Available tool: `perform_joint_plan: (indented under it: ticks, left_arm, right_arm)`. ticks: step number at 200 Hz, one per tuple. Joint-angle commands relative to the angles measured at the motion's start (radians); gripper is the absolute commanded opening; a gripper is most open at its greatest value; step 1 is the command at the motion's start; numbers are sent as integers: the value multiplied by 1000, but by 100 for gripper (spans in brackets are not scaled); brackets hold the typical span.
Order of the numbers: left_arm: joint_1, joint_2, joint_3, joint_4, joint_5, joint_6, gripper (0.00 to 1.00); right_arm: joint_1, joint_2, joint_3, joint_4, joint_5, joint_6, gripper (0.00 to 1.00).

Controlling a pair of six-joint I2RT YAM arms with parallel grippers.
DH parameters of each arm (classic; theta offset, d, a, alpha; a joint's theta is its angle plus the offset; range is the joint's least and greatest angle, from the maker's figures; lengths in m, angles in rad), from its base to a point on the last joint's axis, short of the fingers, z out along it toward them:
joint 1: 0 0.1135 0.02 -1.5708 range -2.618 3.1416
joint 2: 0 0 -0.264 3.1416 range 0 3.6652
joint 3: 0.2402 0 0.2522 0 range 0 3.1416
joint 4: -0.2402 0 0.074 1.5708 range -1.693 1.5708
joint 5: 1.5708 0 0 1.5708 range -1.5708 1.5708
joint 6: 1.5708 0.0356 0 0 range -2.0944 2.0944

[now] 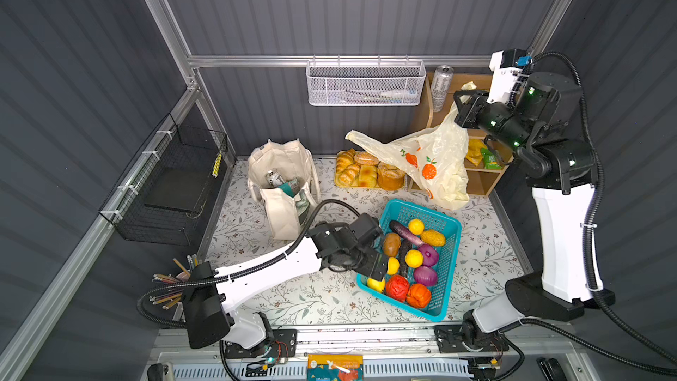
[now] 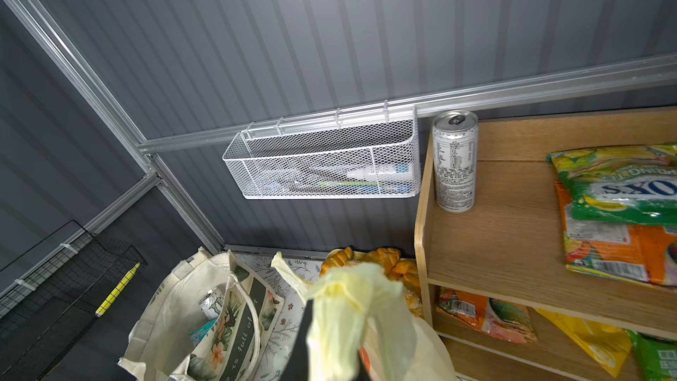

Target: Place the mixed food into the grocery bags and tie them

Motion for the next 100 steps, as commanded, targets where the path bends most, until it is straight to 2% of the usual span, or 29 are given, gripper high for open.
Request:
perform_joint_plan:
  ticks: [1, 23, 37, 54, 78, 94, 100]
  left_arm:
    - [-67, 19, -47, 25, 121, -64, 100]
    - [-107, 68, -72, 76, 210, -71, 100]
    - [-133, 73, -74, 76, 224, -69, 100]
    - [-159, 117, -92, 184, 302, -99, 100]
    - [-188, 212, -10, 165, 280, -54, 100]
    - [-193, 204, 22, 132, 257, -42, 100]
    - [-193, 189, 31, 114, 202, -39, 100]
  right_arm:
    - [-5, -7, -11, 5, 2, 7, 0]
    - [-5, -7, -13, 2, 13, -2, 0]
    - [-7, -4, -7, -5, 17, -9, 0]
    - [-8, -4, -5, -8, 20, -15, 0]
    - [-11, -8, -1, -16, 29, -22, 0]
    - [-14, -8, 9, -27, 33, -31, 0]
    - [-14, -8, 10, -28, 35, -33, 0]
